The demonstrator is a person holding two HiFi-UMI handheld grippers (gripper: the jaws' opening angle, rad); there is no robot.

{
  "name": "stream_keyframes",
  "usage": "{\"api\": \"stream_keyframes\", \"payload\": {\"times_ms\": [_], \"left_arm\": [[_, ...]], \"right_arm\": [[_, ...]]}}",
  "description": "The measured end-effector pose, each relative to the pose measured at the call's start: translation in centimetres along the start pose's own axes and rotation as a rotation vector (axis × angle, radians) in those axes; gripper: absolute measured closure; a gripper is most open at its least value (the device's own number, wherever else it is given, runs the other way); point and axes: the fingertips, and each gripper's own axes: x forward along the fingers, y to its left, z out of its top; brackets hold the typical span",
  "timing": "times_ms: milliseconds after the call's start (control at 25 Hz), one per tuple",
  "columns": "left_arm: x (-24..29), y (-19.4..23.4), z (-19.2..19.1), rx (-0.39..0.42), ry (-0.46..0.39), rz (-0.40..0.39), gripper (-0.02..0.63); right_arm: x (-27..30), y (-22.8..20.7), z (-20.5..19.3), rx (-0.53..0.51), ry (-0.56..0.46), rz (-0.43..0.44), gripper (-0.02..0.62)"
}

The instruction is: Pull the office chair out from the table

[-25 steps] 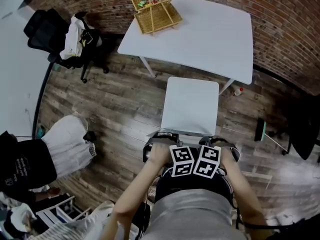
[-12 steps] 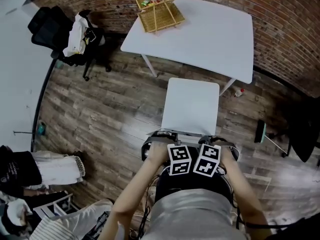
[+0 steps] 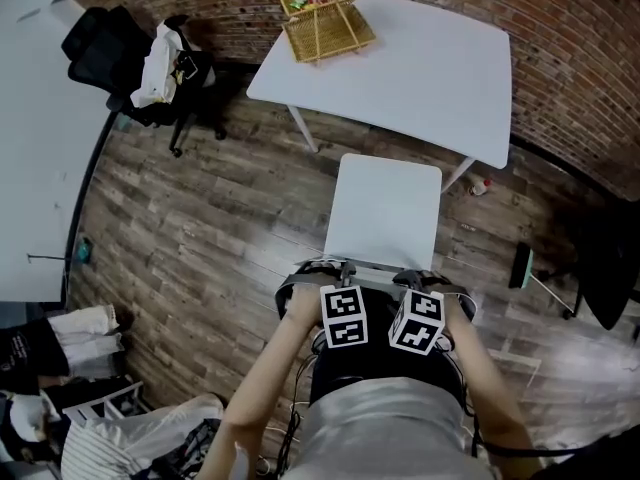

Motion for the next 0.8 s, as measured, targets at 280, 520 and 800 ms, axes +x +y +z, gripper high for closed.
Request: {"api": "stream_keyframes", "payload": {"times_ms": [280, 520, 800], "left_arm": [[-1.3, 0.6, -0.5, -0.16, -0.107, 0.032, 0.469], [-3.4, 1.0, -0.4, -0.258, -0.157, 0.06, 0.453], [-9.5, 4.9, 2.7, -0.513, -0.487, 0.141, 0.49]], "right_arm": [[-2.2, -1.0, 3.1, 0.137, -0.22, 0.007, 0.399], [-6.2, -3.5, 6.2, 0.26, -0.432, -0.008, 0.408], [-10.7, -7.7, 8.1, 0.416, -0.639, -0.216, 0.457]]}}
